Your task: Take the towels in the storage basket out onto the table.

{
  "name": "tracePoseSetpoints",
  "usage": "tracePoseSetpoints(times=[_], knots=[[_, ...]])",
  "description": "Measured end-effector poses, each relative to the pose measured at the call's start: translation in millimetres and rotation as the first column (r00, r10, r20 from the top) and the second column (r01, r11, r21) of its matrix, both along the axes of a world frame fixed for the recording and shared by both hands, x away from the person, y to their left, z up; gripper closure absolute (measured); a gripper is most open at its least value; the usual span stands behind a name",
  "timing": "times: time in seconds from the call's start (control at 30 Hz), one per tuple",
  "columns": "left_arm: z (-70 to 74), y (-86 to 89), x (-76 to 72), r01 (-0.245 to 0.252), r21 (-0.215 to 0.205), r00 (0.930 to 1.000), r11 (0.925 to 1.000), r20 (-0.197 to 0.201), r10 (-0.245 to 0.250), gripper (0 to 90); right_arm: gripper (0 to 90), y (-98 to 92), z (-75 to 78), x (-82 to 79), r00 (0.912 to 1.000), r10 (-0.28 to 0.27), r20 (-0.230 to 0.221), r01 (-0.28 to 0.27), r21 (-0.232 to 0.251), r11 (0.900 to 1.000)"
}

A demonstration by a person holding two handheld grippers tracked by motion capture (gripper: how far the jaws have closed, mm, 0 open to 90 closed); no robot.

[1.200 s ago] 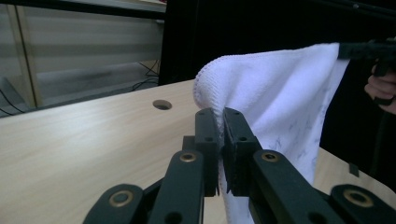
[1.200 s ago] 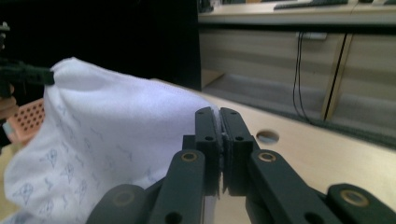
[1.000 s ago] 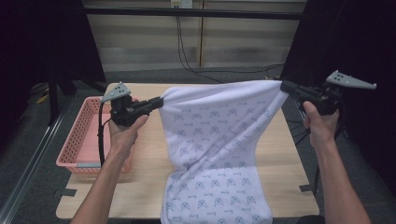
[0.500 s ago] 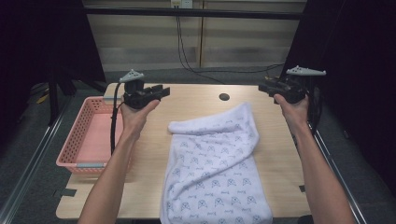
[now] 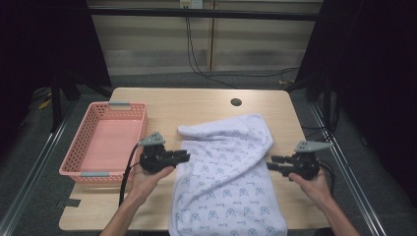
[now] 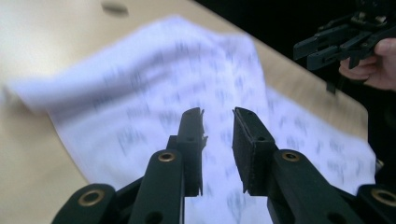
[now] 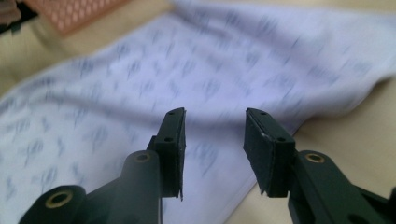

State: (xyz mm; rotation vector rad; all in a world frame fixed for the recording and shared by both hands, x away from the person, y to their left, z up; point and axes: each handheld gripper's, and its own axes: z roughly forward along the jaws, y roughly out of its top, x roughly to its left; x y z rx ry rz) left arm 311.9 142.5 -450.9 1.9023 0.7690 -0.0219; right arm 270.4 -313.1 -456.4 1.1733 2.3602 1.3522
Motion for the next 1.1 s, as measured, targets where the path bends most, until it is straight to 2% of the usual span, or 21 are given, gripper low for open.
tracePoseSetpoints(times=[0.07, 0.1, 0.13, 0.3, 0.4, 0.47, 0.53, 0.57, 0.63, 0.7, 0.73, 0.77, 0.8, 0.83, 0.87, 0.9, 0.97, 1.0, 1.03, 1.07, 1.1], knots=[[-18.0, 2.0, -11.0, 0.010, 0.061, 0.9995, 0.9981, -0.030, -0.008, 71.7, 59.8, 5.8, -14.4, -7.5, 0.9986, 0.020, -0.049, -0.022, -0.040, 0.999], [-18.0, 2.0, -11.0, 0.010, 0.061, 0.9995, 0.9981, -0.030, -0.008, 71.0, 59.7, 8.3, -21.1, -8.9, 0.9970, 0.034, -0.069, -0.038, -0.058, 0.998], [-22.4, 3.8, -16.8, 0.026, 0.094, 0.9987, 0.9953, -0.047, -0.022, 69.6, 58.7, 10.0, -25.6, -8.7, 0.9961, 0.036, -0.081, -0.041, -0.065, 0.997], [-27.8, 18.7, -36.5, 0.037, 0.095, 0.9977, 0.9948, -0.061, -0.031, 65.5, 54.2, 18.4, -40.7, -2.4, 0.9929, 0.044, -0.111, -0.058, -0.123, 0.991], [-32.9, 21.9, -40.6, 0.038, 0.118, 0.9973, 0.9922, -0.067, -0.030, 63.0, 56.4, 19.7, -43.4, -0.5, 0.9945, 0.050, -0.093, -0.063, -0.140, 0.988], [-34.1, 20.8, -39.8, 0.027, 0.116, 0.9967, 0.9929, -0.078, -0.018, 61.1, 65.0, 20.6, -42.9, -3.7, 0.9960, 0.045, -0.078, -0.057, -0.169, 0.984], [-34.6, 18.4, -41.9, 0.041, 0.127, 0.9971, 0.9911, -0.069, -0.032, 61.0, 82.1, 18.8, -41.6, -9.8, 0.9957, 0.049, -0.078, -0.064, -0.196, 0.979], [-35.6, 16.7, -43.0, 0.053, 0.130, 0.9966, 0.9901, -0.069, -0.044, 61.0, 87.0, 15.9, -41.2, -12.7, 0.9926, 0.063, -0.103, -0.082, -0.184, 0.980], [-39.2, 11.9, -44.7, 0.084, 0.156, 0.9947, 0.9842, -0.072, -0.074, 62.5, 88.7, 10.7, -40.2, -20.9, 0.9856, 0.089, -0.144, -0.112, -0.163, 0.980], [-41.7, 7.4, -45.4, 0.119, 0.174, 0.9912, 0.9776, -0.079, -0.106, 62.7, 89.0, 6.4, -38.2, -30.0, 0.9774, 0.118, -0.175, -0.147, -0.162, 0.976], [-42.6, 5.7, -45.6, 0.125, 0.183, 0.9908, 0.9752, -0.074, -0.113, 62.8, 89.3, 5.0, -36.7, -34.4, 0.9723, 0.131, -0.193, -0.164, -0.167, 0.972], [-43.5, 4.1, -45.9, 0.131, 0.194, 0.9902, 0.9723, -0.073, -0.119, 63.2, 89.4, 4.0, -33.9, -39.0, 0.9677, 0.144, -0.207, -0.185, -0.193, 0.964], [-44.0, 3.3, -46.4, 0.132, 0.221, 0.9903, 0.9663, -0.071, -0.119, 63.2, 89.3, 3.4, -32.4, -43.9, 0.9647, 0.153, -0.214, -0.198, -0.206, 0.958], [-45.3, 1.8, -47.6, 0.129, 0.252, 0.9911, 0.9590, -0.065, -0.117, 63.8, 89.3, 2.5, -31.6, -48.1, 0.9618, 0.151, -0.228, -0.199, -0.206, 0.958], [-46.9, 1.5, -48.7, 0.134, 0.271, 0.9909, 0.9531, -0.047, -0.126, 65.5, 89.0, 1.0, -31.8, -50.2, 0.9628, 0.154, -0.222, -0.200, -0.201, 0.959], [-47.1, 1.6, -49.4, 0.130, 0.274, 0.9914, 0.9530, -0.042, -0.124, 67.7, 88.6, -0.8, -32.2, -51.5, 0.9652, 0.151, -0.214, -0.193, -0.190, 0.963], [-47.1, 4.5, -49.5, 0.136, 0.279, 0.9902, 0.9508, -0.071, -0.120, 82.3, 86.4, -4.4, -32.1, -51.4, 0.9710, 0.138, -0.195, -0.168, -0.146, 0.975], [-47.5, 5.9, -51.2, 0.140, 0.269, 0.9893, 0.9531, -0.080, -0.122, 86.2, 85.2, -5.5, -30.7, -50.4, 0.9742, 0.132, -0.183, -0.157, -0.124, 0.980], [-47.0, 6.4, -53.4, 0.141, 0.272, 0.9890, 0.9521, -0.082, -0.123, 87.2, 83.1, -6.3, -29.6, -49.1, 0.9785, 0.136, -0.155, -0.153, -0.104, 0.983], [-45.2, 6.9, -55.9, 0.154, 0.291, 0.9871, 0.9442, -0.087, -0.135, 87.4, 82.0, -5.9, -28.3, -48.6, 0.9813, 0.126, -0.145, -0.139, -0.082, 0.987], [-44.5, 6.8, -59.9, 0.152, 0.299, 0.9877, 0.9421, -0.081, -0.134, 87.6, 81.1, -4.8, -28.2, -47.4, 0.9815, 0.133, -0.137, -0.144, -0.069, 0.987]])
